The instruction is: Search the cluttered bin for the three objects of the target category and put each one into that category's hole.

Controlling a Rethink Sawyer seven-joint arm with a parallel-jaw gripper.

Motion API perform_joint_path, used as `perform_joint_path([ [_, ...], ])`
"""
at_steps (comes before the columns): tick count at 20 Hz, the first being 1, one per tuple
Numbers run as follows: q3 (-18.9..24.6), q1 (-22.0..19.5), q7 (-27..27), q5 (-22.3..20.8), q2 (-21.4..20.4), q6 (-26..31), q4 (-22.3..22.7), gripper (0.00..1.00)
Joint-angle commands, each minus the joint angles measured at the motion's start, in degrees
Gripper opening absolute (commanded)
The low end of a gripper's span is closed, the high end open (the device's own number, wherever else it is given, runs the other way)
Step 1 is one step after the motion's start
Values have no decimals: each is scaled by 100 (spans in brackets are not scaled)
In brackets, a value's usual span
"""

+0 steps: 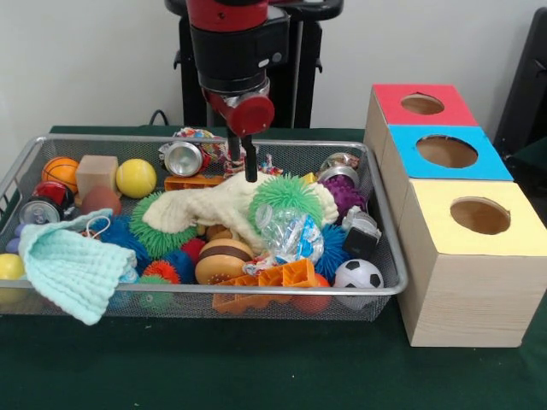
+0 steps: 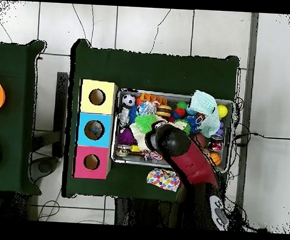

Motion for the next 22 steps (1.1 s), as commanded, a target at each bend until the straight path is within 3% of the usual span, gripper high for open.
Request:
perform_joint_path([
  [1, 1091, -354, 1212, 455, 79, -924, 925, 100],
  [7, 1352, -411, 1376, 375, 173, -1461, 1074, 100],
  [13, 1039, -212, 1048, 74, 467, -1537, 683, 100],
  [22, 1251, -158, 1447, 439, 555, -1687, 564, 100],
])
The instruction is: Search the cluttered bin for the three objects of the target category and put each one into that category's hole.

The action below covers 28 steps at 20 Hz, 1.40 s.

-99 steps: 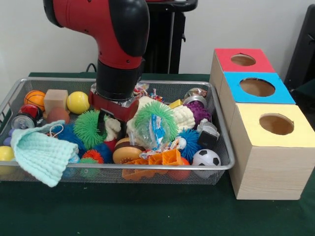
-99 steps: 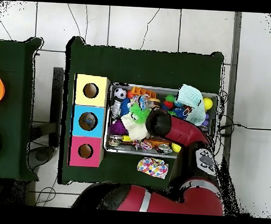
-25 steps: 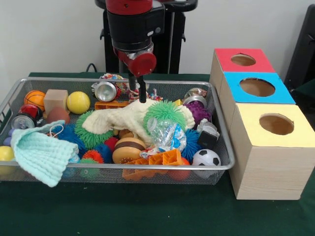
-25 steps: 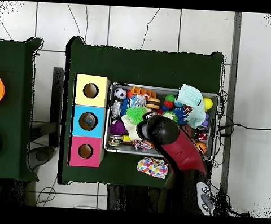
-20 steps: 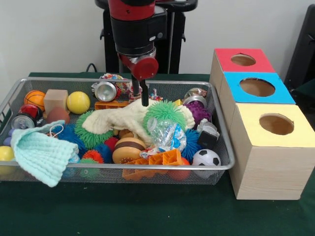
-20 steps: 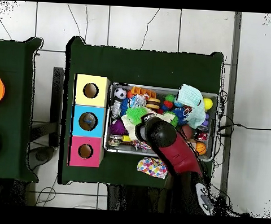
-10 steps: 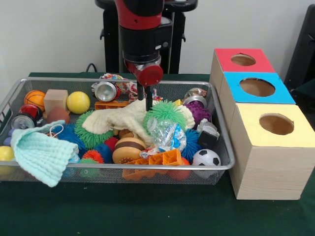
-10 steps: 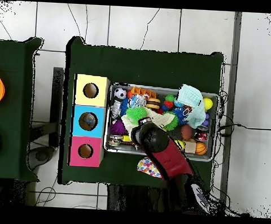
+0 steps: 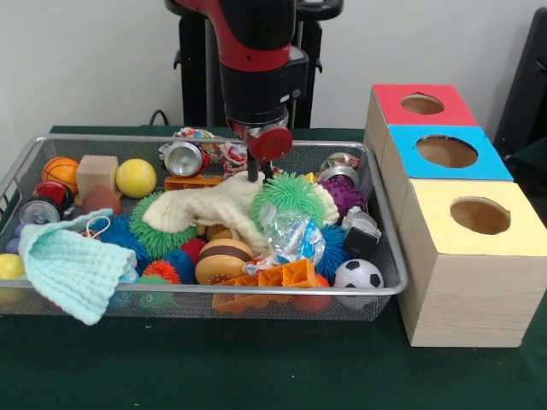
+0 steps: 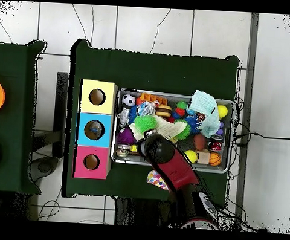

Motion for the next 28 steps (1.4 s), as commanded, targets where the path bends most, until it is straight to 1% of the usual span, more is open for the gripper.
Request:
perform_joint_path([
  [1, 645, 31, 1486, 329, 196, -502, -98, 100],
  [4, 689, 19, 1572, 358, 173, -625, -59, 100],
  [5, 591, 96, 1572, 397, 164, -517, -103, 100],
  [7, 242, 339, 1534, 451, 126, -90, -272, 100],
  [8, 36, 467, 1524, 442, 100, 186, -368, 100],
  [10, -637, 888, 1627, 290, 51, 1042, -738, 100],
  [11, -1002, 1101, 1703, 121, 24, 1536, -999, 100],
  [12, -1135, 1155, 1699, 34, -8, 1747, -1112, 100],
  [13, -1428, 1295, 1730, -154, -11, 2217, -1395, 100],
  [15, -1763, 1408, 1791, -397, 22, 2942, -1827, 100],
  [18, -2016, 1448, 1751, -617, 75, 3549, -2220, 100],
  [22, -2163, 1432, 1665, -787, 167, 3998, -2582, 100],
  [24, -2173, 1397, 1625, -817, 237, 4090, -2713, 100],
  [28, -2017, 1242, 1368, -753, 487, 3586, -2726, 100],
])
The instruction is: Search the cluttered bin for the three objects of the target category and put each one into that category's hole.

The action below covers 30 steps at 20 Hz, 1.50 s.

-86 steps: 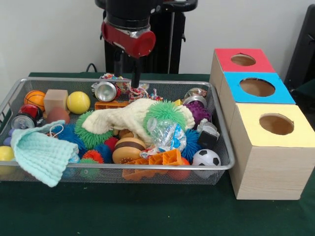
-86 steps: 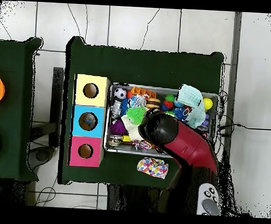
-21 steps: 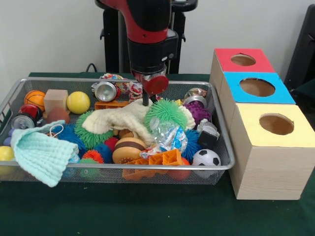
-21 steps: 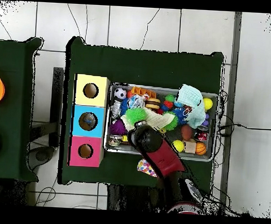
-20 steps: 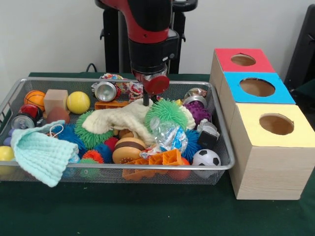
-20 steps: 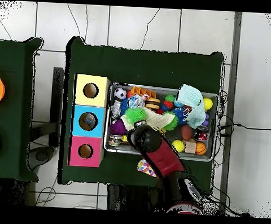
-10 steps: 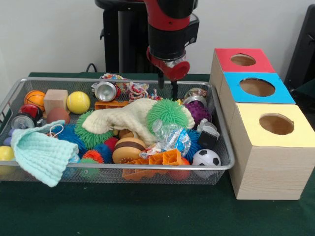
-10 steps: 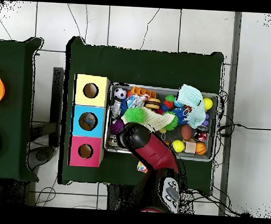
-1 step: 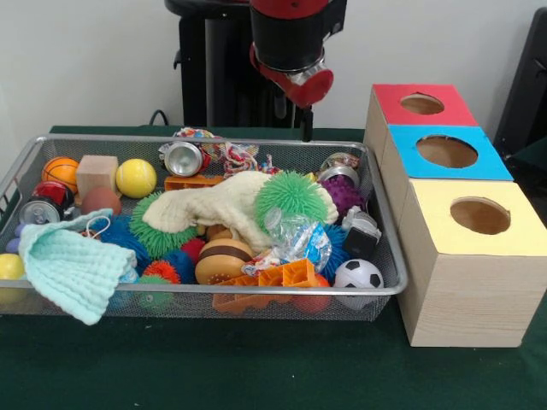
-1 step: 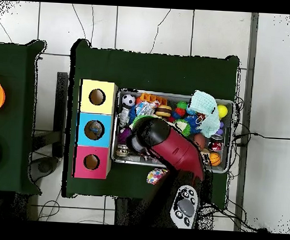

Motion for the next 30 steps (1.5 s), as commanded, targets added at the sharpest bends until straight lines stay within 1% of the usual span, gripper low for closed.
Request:
perform_joint_path([
  [1, -19, -276, 1270, -162, 494, -323, -839, 100],
  [3, 47, -324, 1221, -118, 623, -593, -827, 100],
  [6, 68, -332, 1232, -98, 752, -789, -856, 100],
  [8, 21, -312, 1266, -115, 805, -724, -951, 100],
  [9, -82, -284, 1272, -204, 851, -497, -1104, 100],
  [11, -190, -320, 1143, -345, 937, -233, -1350, 100],
  [13, -129, -451, 883, -388, 995, -373, -1323, 100],
  [15, -64, -529, 711, -391, 1000, -621, -1177, 100],
  [17, -66, -531, 732, -402, 1058, -729, -1199, 100],
  [20, -34, -603, 825, -383, 1326, -660, -1578, 100],
  [23, 66, -738, 923, -326, 1781, -512, -2208, 100],
  [25, 70, -758, 1037, -297, 2005, -401, -2533, 100],
  [27, 59, -756, 1147, -258, 2180, -313, -2785, 100],
  [30, 39, -744, 1287, -192, 2342, -218, -3028, 100],
])
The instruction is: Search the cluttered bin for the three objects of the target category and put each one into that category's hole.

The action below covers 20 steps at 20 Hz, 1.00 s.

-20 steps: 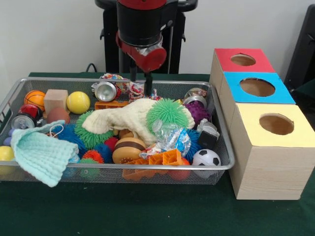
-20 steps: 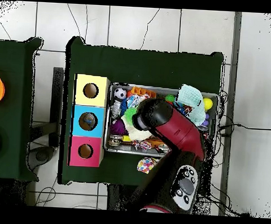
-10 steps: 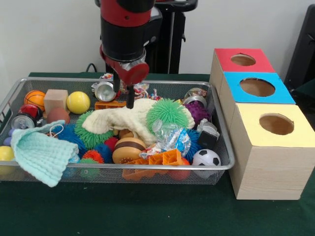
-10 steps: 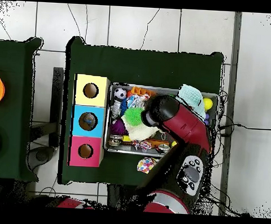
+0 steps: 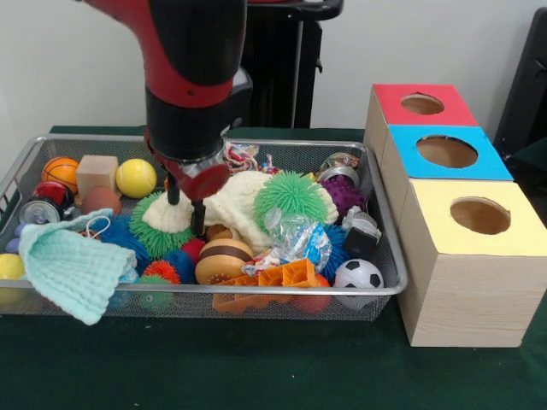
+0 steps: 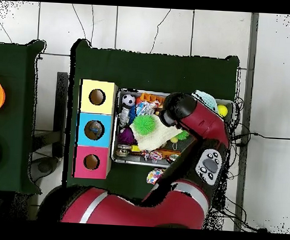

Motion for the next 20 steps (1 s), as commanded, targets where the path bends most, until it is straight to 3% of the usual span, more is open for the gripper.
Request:
perform_joint_path([
  [1, 364, -94, 1354, 55, 818, 331, -1072, 100],
  [7, 525, 39, 1525, 285, 678, 53, -724, 100],
  [13, 637, 72, 1337, 336, 591, -258, -409, 100],
  [20, 679, 146, 1466, 466, 616, -347, -359, 100],
])
